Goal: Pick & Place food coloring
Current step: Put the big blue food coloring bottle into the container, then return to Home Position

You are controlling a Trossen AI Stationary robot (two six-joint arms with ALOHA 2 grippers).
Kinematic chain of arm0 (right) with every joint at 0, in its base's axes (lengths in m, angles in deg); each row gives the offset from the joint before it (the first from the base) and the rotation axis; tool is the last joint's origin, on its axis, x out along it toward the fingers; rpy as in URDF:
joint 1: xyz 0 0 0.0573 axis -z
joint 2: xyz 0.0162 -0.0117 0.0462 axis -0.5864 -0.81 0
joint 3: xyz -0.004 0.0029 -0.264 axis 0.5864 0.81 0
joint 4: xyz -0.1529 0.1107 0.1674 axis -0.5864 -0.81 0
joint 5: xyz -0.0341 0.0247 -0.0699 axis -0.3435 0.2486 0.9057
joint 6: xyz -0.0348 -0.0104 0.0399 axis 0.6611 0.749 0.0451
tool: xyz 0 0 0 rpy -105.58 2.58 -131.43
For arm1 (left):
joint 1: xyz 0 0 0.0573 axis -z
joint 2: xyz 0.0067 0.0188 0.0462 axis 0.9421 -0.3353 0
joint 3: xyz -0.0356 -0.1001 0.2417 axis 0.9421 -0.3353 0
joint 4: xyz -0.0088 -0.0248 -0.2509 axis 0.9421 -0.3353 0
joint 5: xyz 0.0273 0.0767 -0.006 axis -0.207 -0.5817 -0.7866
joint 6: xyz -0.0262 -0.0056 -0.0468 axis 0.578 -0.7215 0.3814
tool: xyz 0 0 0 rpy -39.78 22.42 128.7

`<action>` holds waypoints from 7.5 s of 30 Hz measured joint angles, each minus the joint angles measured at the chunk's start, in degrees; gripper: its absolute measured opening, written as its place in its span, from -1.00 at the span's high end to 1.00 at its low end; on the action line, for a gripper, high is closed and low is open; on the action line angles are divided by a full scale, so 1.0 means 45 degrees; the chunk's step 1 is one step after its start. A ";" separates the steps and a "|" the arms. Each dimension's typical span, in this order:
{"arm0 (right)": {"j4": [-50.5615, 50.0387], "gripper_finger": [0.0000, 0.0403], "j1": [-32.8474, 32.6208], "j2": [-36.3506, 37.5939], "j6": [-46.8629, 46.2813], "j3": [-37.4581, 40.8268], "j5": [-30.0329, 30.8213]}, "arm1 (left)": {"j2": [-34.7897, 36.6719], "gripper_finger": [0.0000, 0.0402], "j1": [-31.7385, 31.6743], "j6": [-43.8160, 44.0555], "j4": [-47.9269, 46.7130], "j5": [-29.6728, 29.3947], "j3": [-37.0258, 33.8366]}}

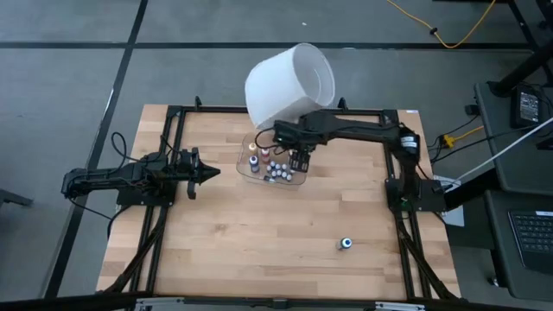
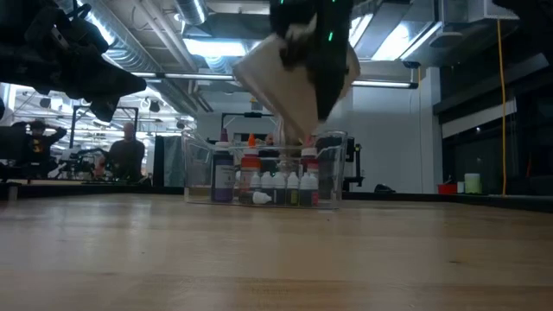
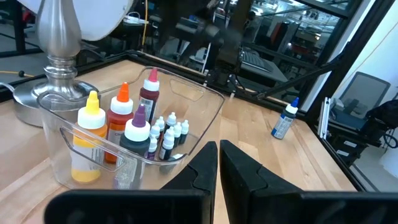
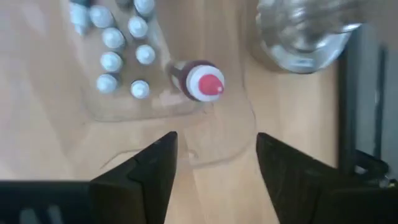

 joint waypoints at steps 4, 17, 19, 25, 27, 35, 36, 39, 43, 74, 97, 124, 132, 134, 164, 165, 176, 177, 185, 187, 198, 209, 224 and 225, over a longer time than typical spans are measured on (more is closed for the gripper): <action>-0.0808 -0.02 -0.0835 0.1075 -0.1263 -0.0307 0.0648 | 0.0000 0.92 0.0000 0.0000 0.0002 0.0000 0.0000; -0.3652 0.05 -0.5867 0.3824 -0.6515 -0.0307 0.2456 | 0.0000 0.92 0.0000 0.0000 0.0000 -0.0004 0.0000; -0.3631 0.05 -0.6790 0.3863 -0.6982 -0.0301 0.2164 | 0.0000 0.92 0.0000 0.0000 0.0000 0.0000 0.0000; -0.3597 0.05 -0.9109 0.3751 -1.0015 0.0663 0.1564 | 0.0000 0.92 0.0000 -0.0004 0.0000 -0.0005 0.0000; -0.3575 0.05 -0.9657 0.3751 -1.1632 0.1485 0.1333 | 0.0001 0.92 0.0000 0.0000 0.0000 -0.0005 0.0002; -0.1505 -0.20 -1.0730 0.3746 -1.5606 0.4533 -0.0290 | 0.0000 0.92 0.0000 -0.0001 0.0000 -0.0005 0.0000; -0.1125 -0.26 -1.0730 0.3746 -1.5868 0.4857 -0.0629 | 0.0000 0.92 0.0000 0.0000 0.0000 -0.0005 0.0000; 0.0018 -0.44 -1.0642 0.3746 -1.6358 0.5760 -0.1433 | 0.0000 0.92 0.0000 -0.0004 0.0000 -0.0005 0.0000; 0.0822 -0.59 -1.0349 0.3736 -1.7032 0.6967 -0.2591 | 0.0000 0.93 0.0000 0.0000 0.0000 -0.0004 0.0001; 0.3199 -0.30 -0.9871 0.3738 -1.8619 0.8635 -0.4862 | 0.0000 0.92 0.0000 -0.0001 0.0000 -0.0005 0.0004; 0.0739 0.24 -0.6443 0.3746 -1.1736 0.2891 -0.4460 | 0.0000 0.92 0.0000 0.0000 0.0004 -0.0005 0.0004; -0.1289 0.25 -0.1130 0.0232 -0.0864 -0.0579 -0.2687 | 0.0000 0.93 0.0000 0.0000 0.0000 -0.0005 0.0000; -0.1291 0.24 -0.0982 -0.0275 -0.0010 -0.0584 -0.2602 | 0.0000 0.92 0.0000 0.0000 0.0000 -0.0005 0.0000; -0.1289 0.24 -0.0991 -0.0450 0.0128 -0.0584 -0.2602 | 0.0000 0.93 0.0000 -0.0001 0.0000 -0.0005 0.0001; -0.0779 0.18 -0.0875 -0.2218 0.1430 -0.0584 -0.3185 | 0.0000 0.92 0.0000 0.0000 0.0000 -0.0005 0.0000; -0.0789 0.15 -0.0875 -0.2218 0.1407 -0.0584 -0.3190 | 0.0000 0.92 0.0000 0.0000 0.0000 -0.0005 0.0000; -0.0876 -0.16 -0.0875 -0.2218 0.0927 -0.0584 -0.3159 | 0.0000 0.92 0.0000 -0.0002 0.0002 -0.0005 0.0000; -0.0876 -0.17 -0.0875 -0.2218 0.0811 -0.0584 -0.3061 | 0.0000 0.93 0.0000 0.0000 0.0000 -0.0005 0.0000; -0.0852 -0.18 -0.0875 -0.2214 0.0752 -0.0584 -0.2947 | 0.0000 0.92 0.0000 0.0000 0.0000 -0.0004 0.0000; -0.0852 -0.17 -0.0875 -0.2214 0.0717 -0.0584 -0.2947 | 0.0000 0.93 0.0000 0.0000 0.0001 -0.0002 0.0000; -0.1254 0.06 -0.1331 -0.1698 -0.0212 -0.2088 -0.2279 | 0.0000 0.92 0.0000 0.0000 0.0000 -0.0005 0.0000; 0.1673 0.64 -0.4434 0.2873 0.0207 -0.4110 0.0563 | 0.0000 0.93 0.0000 0.0000 0.0000 -0.0005 0.0000; 1.1338 0.97 -0.3051 1.3463 0.1954 0.9251 -0.2056 | 0.0000 0.92 0.0000 0.0000 0.0000 -0.0005 0.0000; 1.2594 0.97 -0.2722 1.4248 0.1732 1.0634 -0.2654 | 0.0000 0.92 0.0000 0.0000 0.0000 -0.0005 0.0000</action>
